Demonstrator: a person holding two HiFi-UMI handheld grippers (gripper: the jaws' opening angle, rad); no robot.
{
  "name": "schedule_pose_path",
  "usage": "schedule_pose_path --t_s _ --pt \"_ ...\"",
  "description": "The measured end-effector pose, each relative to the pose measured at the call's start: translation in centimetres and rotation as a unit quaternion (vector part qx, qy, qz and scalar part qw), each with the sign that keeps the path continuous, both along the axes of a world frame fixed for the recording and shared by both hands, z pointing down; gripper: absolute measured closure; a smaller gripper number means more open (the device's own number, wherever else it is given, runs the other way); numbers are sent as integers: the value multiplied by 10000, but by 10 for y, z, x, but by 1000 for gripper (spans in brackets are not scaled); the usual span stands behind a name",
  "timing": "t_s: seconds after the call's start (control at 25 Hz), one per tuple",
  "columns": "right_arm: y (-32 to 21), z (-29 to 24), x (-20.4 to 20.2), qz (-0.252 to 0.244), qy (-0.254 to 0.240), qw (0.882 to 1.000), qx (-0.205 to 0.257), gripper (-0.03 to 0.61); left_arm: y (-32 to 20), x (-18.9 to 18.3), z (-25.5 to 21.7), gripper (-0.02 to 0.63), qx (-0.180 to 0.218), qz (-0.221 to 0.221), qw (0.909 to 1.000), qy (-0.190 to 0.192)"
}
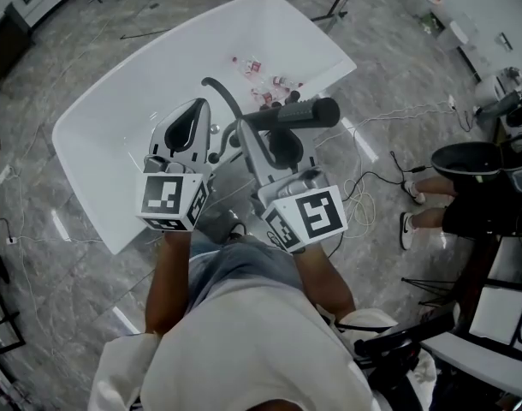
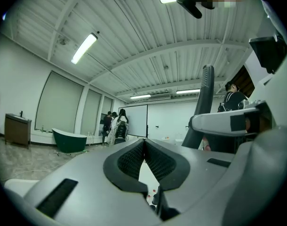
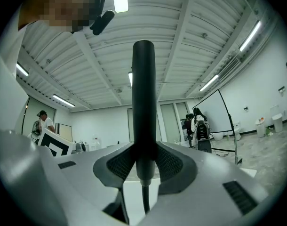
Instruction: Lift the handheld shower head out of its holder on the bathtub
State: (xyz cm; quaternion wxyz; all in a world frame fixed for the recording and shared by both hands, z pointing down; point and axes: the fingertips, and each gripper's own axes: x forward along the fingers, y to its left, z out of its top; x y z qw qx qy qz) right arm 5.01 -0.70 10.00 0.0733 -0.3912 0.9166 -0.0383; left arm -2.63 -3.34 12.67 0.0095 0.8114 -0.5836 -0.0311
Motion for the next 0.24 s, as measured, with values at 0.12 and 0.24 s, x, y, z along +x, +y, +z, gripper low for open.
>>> schedule_pose_path --t_s 0.12,0.24 --pt "7 -1 0 -27 14 10000 20 439 7 1 1 595 -21 6 10000 -61" --pt "11 1 1 -29 59 10000 27 439 11 3 2 595 -4 -8 9999 -172"
